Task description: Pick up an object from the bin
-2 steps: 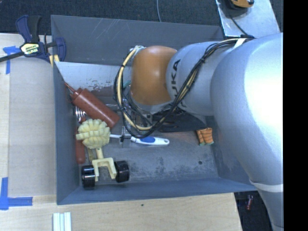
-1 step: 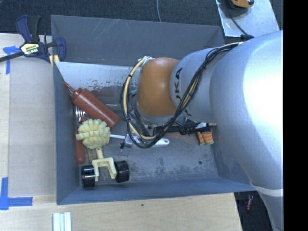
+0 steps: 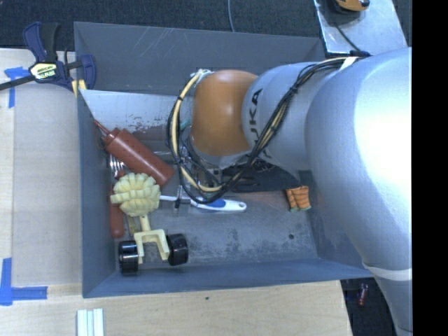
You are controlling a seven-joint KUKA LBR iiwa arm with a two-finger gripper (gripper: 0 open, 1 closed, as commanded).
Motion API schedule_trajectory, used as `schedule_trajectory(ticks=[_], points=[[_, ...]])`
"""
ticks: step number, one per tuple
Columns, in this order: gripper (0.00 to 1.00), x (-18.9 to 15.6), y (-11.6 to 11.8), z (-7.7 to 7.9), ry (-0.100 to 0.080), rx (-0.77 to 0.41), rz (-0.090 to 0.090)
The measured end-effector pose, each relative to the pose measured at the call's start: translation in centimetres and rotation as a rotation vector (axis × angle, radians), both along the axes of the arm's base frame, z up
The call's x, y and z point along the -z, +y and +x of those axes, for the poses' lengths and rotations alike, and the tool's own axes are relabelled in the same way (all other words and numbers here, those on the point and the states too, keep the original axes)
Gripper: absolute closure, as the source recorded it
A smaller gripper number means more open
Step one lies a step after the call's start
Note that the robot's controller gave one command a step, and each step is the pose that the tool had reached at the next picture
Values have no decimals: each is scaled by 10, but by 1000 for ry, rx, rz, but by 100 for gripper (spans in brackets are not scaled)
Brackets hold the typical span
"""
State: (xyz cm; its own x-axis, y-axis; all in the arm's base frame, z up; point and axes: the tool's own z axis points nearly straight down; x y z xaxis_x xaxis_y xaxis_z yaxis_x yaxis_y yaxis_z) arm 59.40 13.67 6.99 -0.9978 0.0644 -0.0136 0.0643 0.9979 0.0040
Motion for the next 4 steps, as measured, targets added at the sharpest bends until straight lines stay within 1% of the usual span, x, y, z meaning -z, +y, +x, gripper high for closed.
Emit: schedule_trajectory(ticks=[1, 2, 3, 4], points=[[100, -1, -8, -20, 6, 187, -1], [100, -3, -9, -21, 6, 188, -1], [100, -46, -10, -22, 12, 188, -3], [100, -84, -9, -20, 4, 188, 0]])
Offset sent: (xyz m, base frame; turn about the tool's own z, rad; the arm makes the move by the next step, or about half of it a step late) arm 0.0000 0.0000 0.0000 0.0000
